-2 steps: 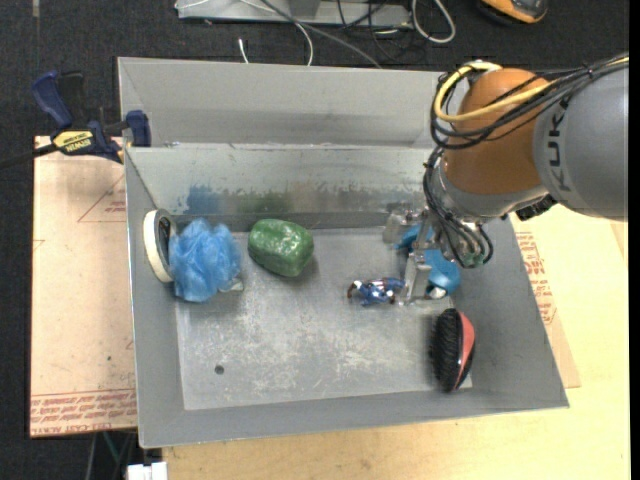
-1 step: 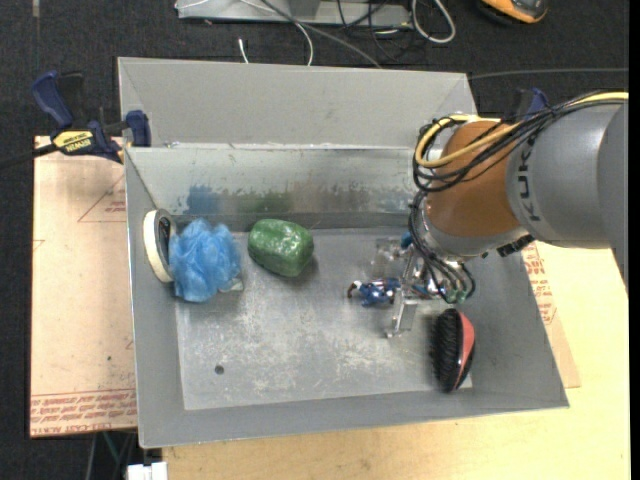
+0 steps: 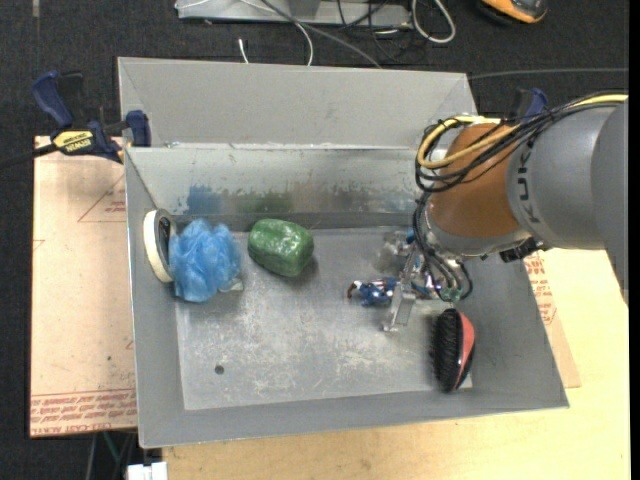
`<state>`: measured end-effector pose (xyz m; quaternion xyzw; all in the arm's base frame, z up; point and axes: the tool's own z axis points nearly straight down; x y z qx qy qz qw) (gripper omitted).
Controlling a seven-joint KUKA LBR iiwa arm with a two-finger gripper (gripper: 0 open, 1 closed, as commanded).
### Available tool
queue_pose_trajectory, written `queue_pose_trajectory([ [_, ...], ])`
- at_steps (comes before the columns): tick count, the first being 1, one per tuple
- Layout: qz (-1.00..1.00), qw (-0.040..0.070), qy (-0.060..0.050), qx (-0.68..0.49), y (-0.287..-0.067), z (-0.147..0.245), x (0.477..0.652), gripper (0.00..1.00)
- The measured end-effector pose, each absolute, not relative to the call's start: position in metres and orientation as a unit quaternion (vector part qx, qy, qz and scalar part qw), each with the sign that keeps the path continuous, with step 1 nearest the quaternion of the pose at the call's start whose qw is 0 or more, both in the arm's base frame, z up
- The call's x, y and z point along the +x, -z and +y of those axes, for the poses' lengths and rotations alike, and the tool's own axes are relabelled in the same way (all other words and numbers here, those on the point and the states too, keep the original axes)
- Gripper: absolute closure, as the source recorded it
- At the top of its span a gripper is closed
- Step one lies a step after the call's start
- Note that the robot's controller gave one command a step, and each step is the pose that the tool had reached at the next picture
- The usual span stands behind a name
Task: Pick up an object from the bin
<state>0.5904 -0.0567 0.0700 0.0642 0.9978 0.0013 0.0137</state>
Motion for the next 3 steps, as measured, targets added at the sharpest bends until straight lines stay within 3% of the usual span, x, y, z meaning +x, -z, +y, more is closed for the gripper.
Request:
queue_pose_trajectory([
  [1,1.000,0.001,-0.002,0.003,-0.0769,-0.0486,0.5885,1.00],
  [3,1.000,0.001,-0.002,0.003,-0.0794,-0.0483,0.5883,1.00],
])
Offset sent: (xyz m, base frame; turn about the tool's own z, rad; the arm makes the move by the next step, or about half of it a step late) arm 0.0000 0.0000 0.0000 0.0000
